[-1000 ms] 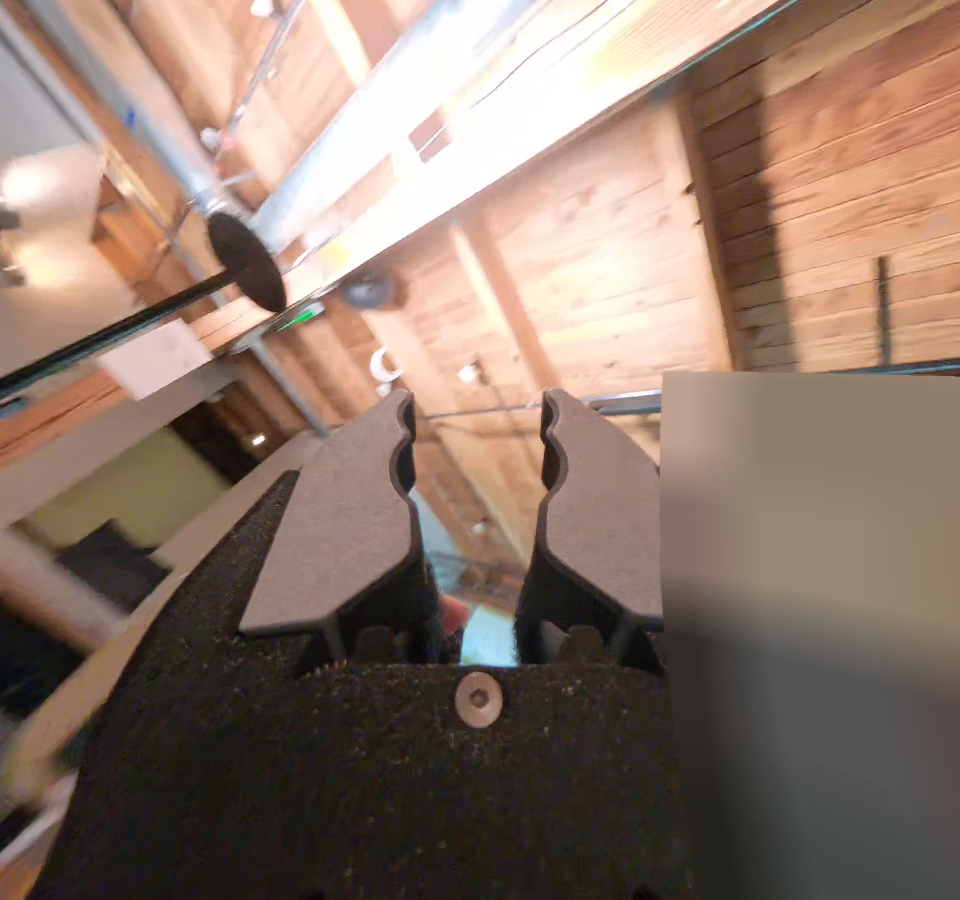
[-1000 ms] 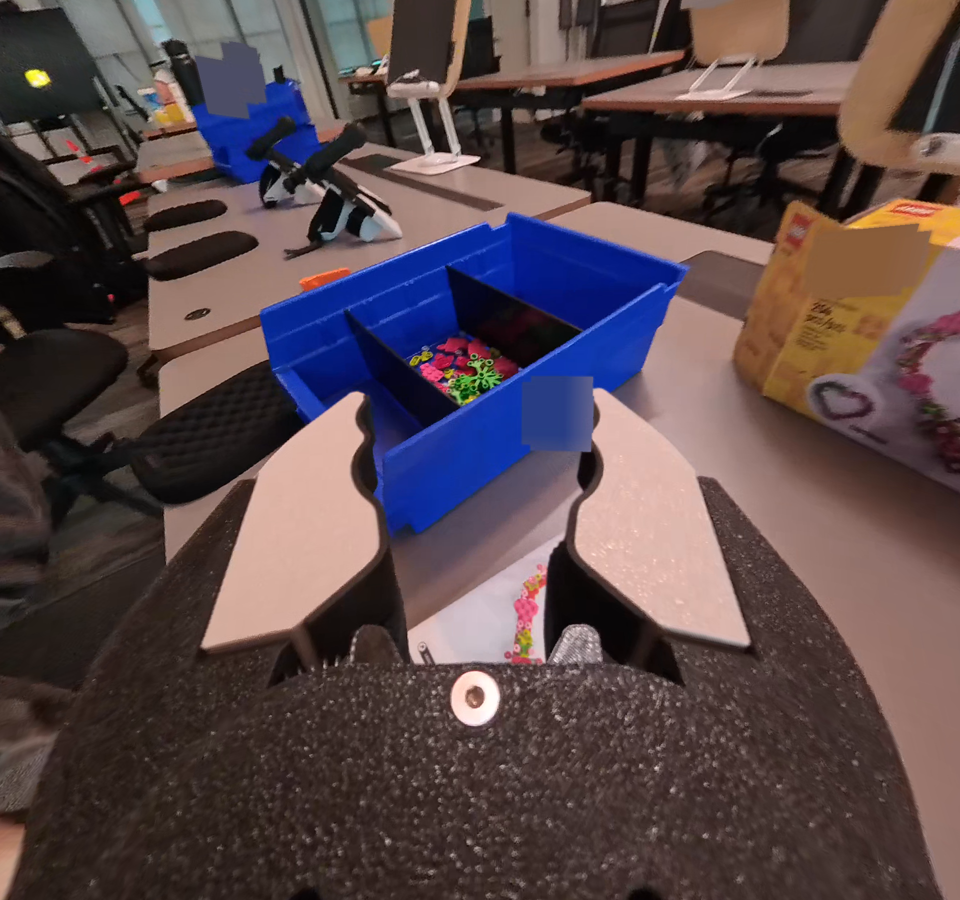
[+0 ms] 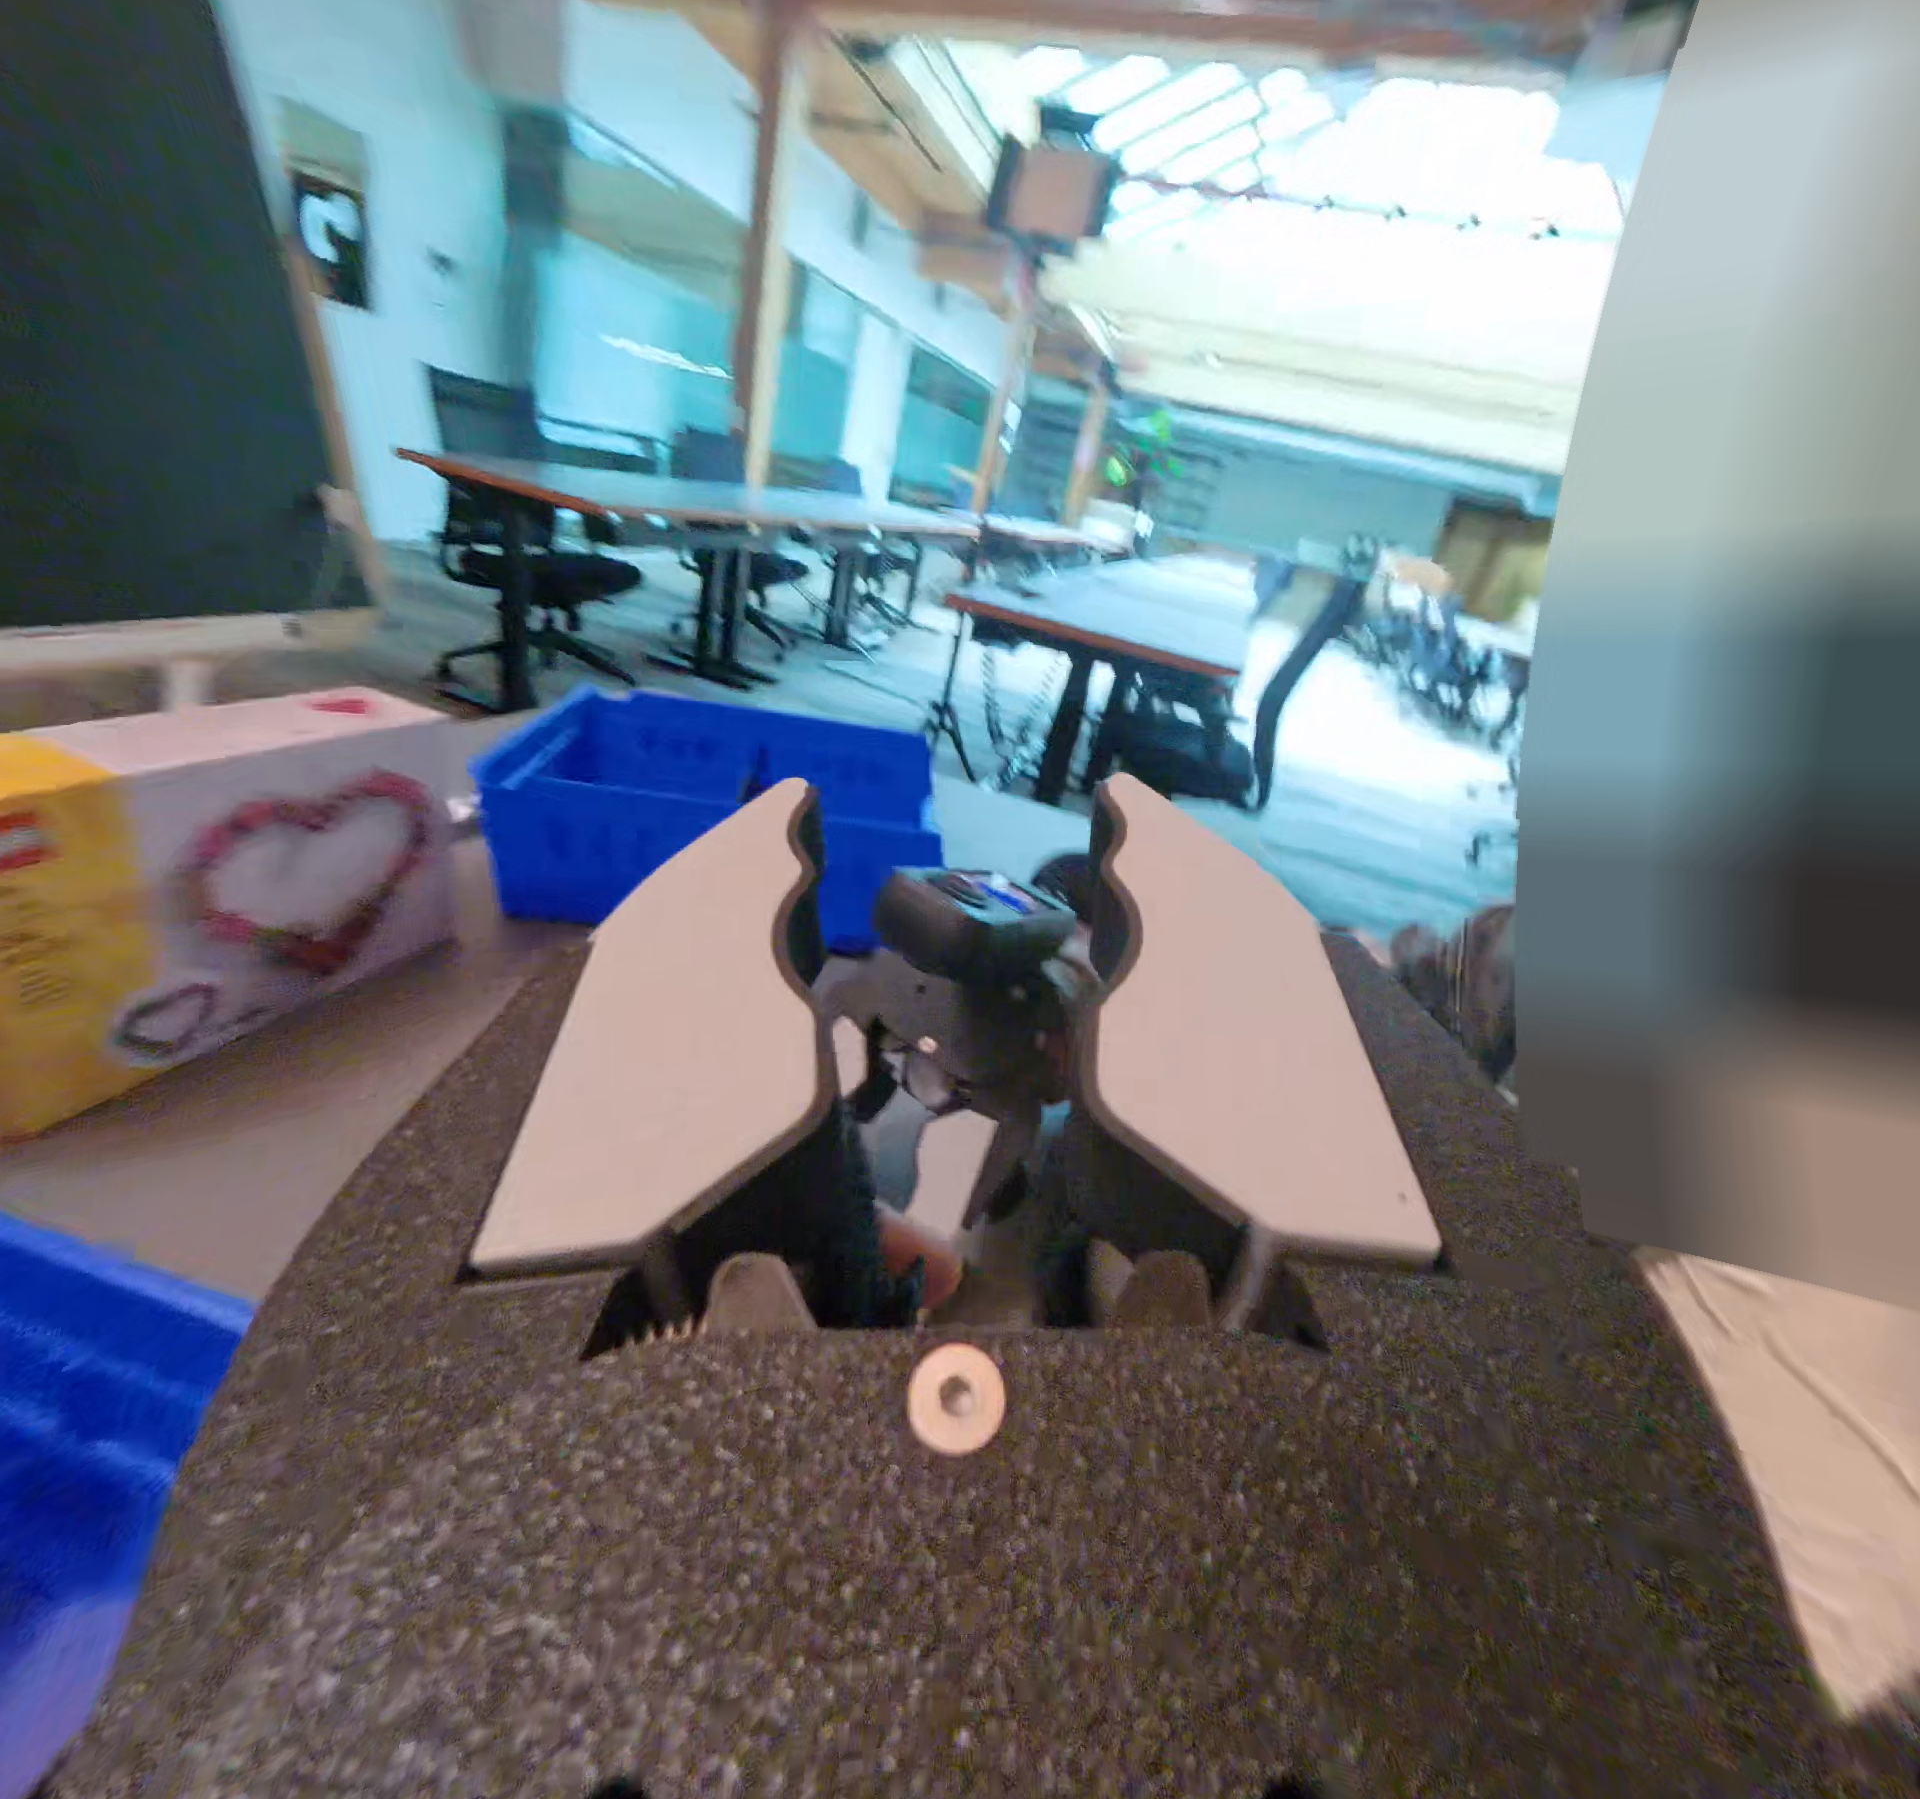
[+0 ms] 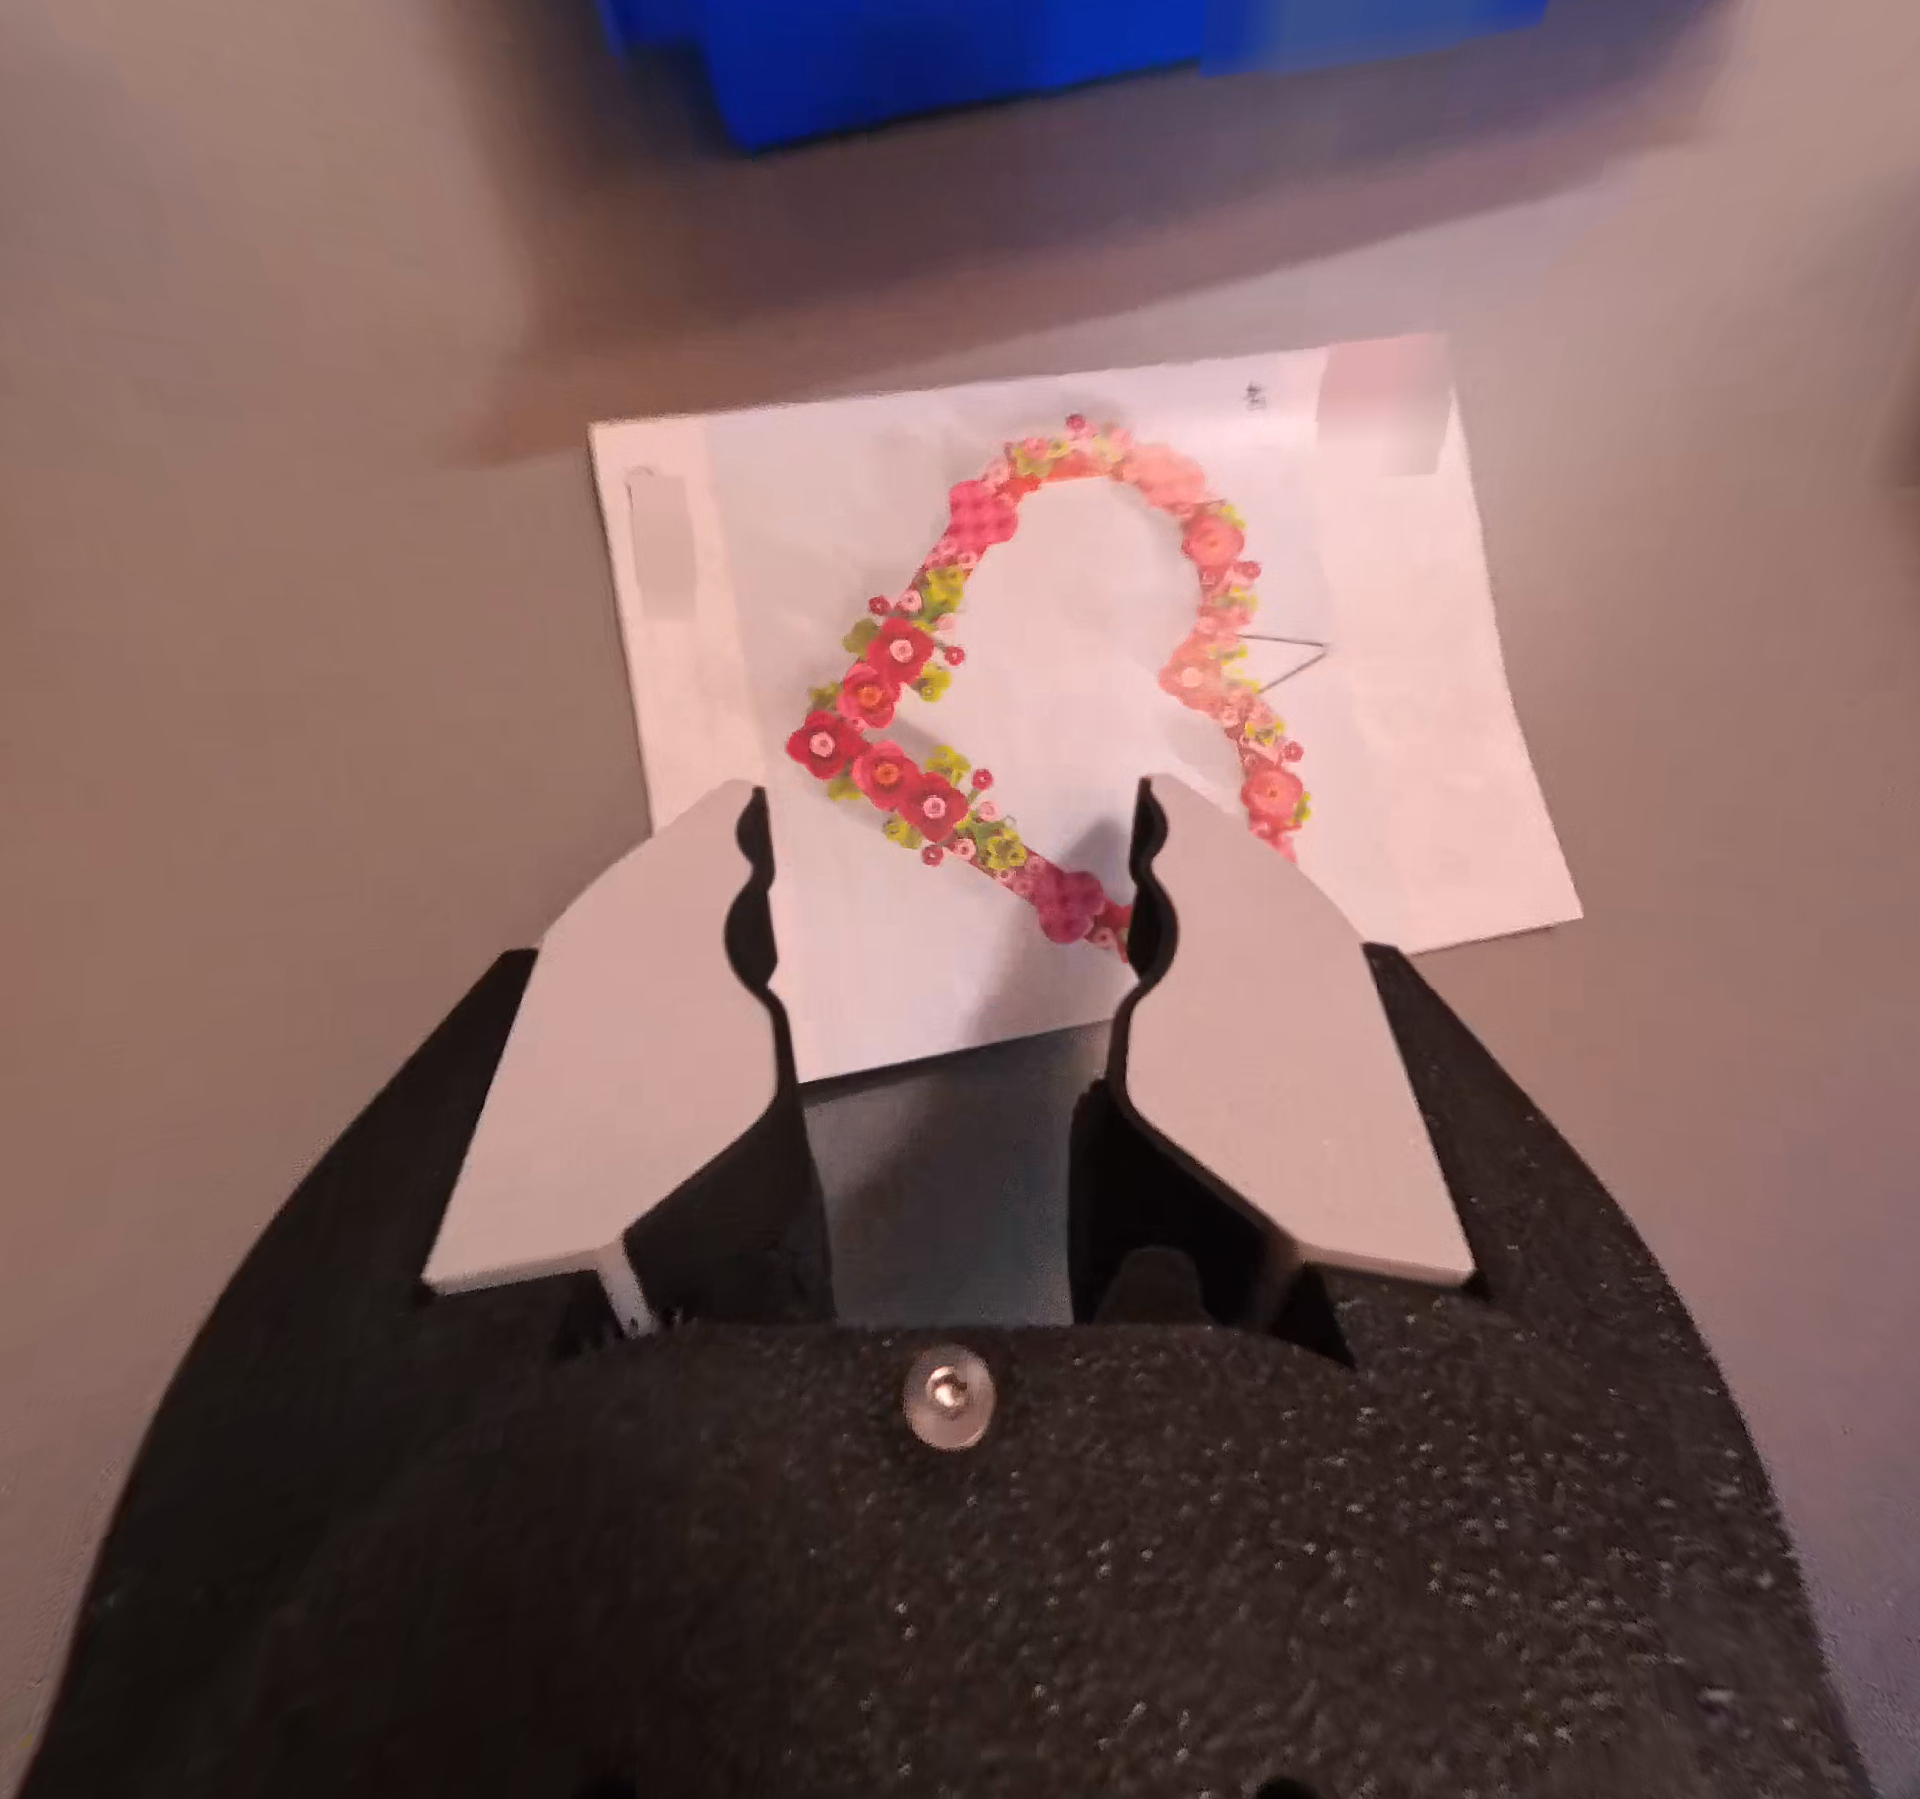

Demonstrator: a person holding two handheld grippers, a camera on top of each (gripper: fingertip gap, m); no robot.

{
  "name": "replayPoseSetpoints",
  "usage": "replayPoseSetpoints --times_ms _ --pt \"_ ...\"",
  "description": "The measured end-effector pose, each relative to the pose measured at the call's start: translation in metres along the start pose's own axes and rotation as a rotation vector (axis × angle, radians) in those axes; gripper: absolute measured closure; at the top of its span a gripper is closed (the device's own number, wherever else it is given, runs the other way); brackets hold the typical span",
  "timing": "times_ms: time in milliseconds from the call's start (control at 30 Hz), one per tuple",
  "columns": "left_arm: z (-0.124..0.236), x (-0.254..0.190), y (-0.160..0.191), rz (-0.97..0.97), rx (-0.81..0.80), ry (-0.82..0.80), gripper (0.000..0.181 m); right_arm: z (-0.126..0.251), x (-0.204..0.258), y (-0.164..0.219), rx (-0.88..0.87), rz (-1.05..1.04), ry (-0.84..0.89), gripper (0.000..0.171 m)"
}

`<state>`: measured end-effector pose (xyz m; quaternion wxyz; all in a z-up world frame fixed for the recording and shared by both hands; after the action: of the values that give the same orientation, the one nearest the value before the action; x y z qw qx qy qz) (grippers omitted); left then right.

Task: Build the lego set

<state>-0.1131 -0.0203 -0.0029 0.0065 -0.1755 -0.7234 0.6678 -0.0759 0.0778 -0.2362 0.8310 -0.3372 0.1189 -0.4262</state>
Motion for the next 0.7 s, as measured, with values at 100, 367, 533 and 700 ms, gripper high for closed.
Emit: replayPoseSetpoints --times_ms 100,367,533,700 --pt "-0.021 -0.019 0.041 -0.238 0.109 -0.007 0.135 -0.007 0.002 -0.002 -0.093 -0.073 -0.050 0.127" --pt "-0.030 0.007 0.135 -0.886 0.476 -0.286 0.130 0.007 0.030 0.017 -0.071 -0.170 0.020 0.130" --pt "-0.020 -0.014 0.189 -0.759 0.631 -0.076 0.122 0.015 0.066 0.032 -0.060 -0.174 0.018 0.130" --pt "-0.019 -0.024 0.215 -0.753 0.694 -0.044 0.157 0.024 0.099 0.038 -0.077 -0.015 -0.001 0.126"
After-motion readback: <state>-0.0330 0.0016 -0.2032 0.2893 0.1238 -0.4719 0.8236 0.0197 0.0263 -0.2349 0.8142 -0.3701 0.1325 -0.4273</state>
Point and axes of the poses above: each gripper's, where its closed fingertips meet, z back along the fingers, y out of its underside, x = y × z across the jaws, the point moved 2 cm from there along z, back along the fingers, and after that the axes turned 14 degrees about -y, right-handed, at the moved point
